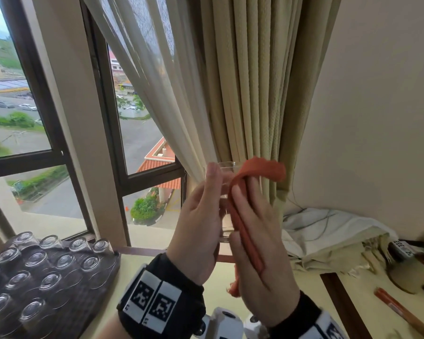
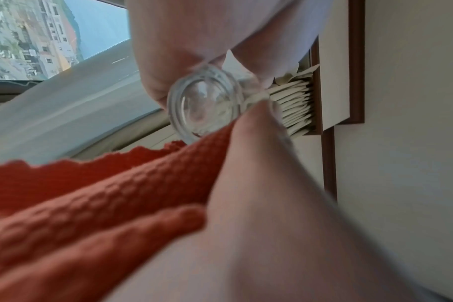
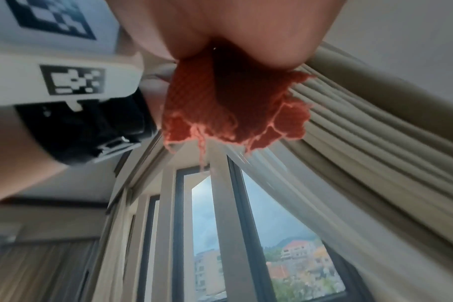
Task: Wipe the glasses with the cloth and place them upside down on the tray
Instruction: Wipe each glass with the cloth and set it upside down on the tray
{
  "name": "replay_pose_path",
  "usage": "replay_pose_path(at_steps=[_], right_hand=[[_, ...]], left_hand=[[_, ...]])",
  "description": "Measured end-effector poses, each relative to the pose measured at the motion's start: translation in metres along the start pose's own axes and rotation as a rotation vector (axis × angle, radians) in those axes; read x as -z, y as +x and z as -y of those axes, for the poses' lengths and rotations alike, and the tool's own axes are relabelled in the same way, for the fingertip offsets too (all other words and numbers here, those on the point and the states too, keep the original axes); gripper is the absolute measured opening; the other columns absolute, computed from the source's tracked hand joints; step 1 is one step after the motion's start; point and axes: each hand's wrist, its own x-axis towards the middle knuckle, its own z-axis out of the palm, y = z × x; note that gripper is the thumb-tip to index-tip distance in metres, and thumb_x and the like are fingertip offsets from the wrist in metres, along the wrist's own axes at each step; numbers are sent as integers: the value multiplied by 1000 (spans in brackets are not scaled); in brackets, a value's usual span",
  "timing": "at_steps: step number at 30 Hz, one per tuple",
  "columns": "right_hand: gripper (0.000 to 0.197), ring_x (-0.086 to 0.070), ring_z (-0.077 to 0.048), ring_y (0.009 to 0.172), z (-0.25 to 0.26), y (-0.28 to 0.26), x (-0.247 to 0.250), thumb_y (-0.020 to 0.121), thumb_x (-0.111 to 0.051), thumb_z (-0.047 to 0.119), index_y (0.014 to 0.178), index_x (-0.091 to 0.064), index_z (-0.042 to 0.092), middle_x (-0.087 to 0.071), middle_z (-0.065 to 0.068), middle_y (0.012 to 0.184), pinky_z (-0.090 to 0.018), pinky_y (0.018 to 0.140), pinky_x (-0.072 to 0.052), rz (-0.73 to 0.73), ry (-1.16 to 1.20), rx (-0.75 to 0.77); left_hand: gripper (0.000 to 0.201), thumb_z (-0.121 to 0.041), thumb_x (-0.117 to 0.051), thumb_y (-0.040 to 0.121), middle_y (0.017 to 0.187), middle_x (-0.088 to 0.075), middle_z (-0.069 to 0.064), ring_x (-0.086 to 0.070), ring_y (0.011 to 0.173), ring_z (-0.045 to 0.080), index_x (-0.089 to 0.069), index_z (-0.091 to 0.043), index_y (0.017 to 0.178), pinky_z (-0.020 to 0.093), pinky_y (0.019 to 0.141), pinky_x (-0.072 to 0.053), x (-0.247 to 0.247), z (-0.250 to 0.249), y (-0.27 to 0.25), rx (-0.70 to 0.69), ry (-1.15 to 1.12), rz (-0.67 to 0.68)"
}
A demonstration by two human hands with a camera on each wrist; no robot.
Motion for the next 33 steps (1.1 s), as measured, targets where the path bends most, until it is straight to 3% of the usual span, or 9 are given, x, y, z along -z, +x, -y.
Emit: replay_pose_path(at_steps=[5,7,9,13,16,22,24,29,33], right_hand=[[58,-16,-16,162,-12,-26,-19,107,-42,19,163,-29,15,-15,3,176,-24,129,-14,-29,27,-74],[55,-36,-15,155,-10,-14,-16,110,-41,28,164,-27,31,-21,11,174,-32,126,-32,-76,181,-201],[51,-69,-15,123,-5,6,-6,113,-42,35,162,-29,40,-31,13,170,-36,101,-59,-108,322,-295],[53,-25,-21,160,-5,17,-1,110,-38,25,163,-32,17,-18,5,175,-46,129,-27,-82,67,-95],[52,-19,-30,162,-10,-1,-12,109,-41,22,159,-36,8,-22,-1,174,-38,131,-14,-21,-91,33],[50,-37,-7,153,-15,-13,-19,110,-43,30,160,-37,30,-32,20,168,-30,122,-37,-96,365,-306],[50,-44,-7,149,-13,4,-13,109,-41,34,160,-38,35,-41,21,164,-44,119,-44,-119,534,-428],[53,-16,-17,162,-7,17,-9,109,-37,28,161,-36,17,-24,7,174,-44,131,-19,-35,232,-147],[53,-17,-26,162,-13,-22,-28,109,-39,24,160,-37,9,-22,3,175,-36,130,-18,25,181,-99]], left_hand=[[59,-68,-58,87,111,-80,8,-75,106,23,-80,-21,114,55,110,-54,6,0,4,-71,22,-61],[61,-62,-49,96,115,-80,10,-75,111,25,-75,-15,125,53,112,-52,3,5,2,-46,20,-37],[60,-60,-42,100,115,-80,10,-75,113,24,-76,-16,124,50,112,-53,-2,8,-2,-25,34,-6],[63,-64,-33,104,120,-80,4,-73,120,22,-77,-24,125,51,114,-50,-9,12,-4,-29,43,5],[69,-72,-44,95,121,-79,8,-73,121,24,-75,-18,126,50,114,-50,-4,8,3,-35,16,-49],[56,-67,-42,93,95,-79,-11,-73,92,5,-73,-26,114,32,91,-56,4,10,7,-60,127,-46],[56,-67,-41,93,100,-80,-6,-75,96,9,-74,-27,114,35,92,-58,1,14,3,-47,128,-19],[67,-70,-38,102,123,-78,9,-72,121,28,-73,-19,129,56,111,-51,-2,16,7,-23,77,-47],[86,-94,-52,77,110,-80,-2,-74,111,16,-76,-25,122,45,106,-53,11,11,21,-48,15,-136]])
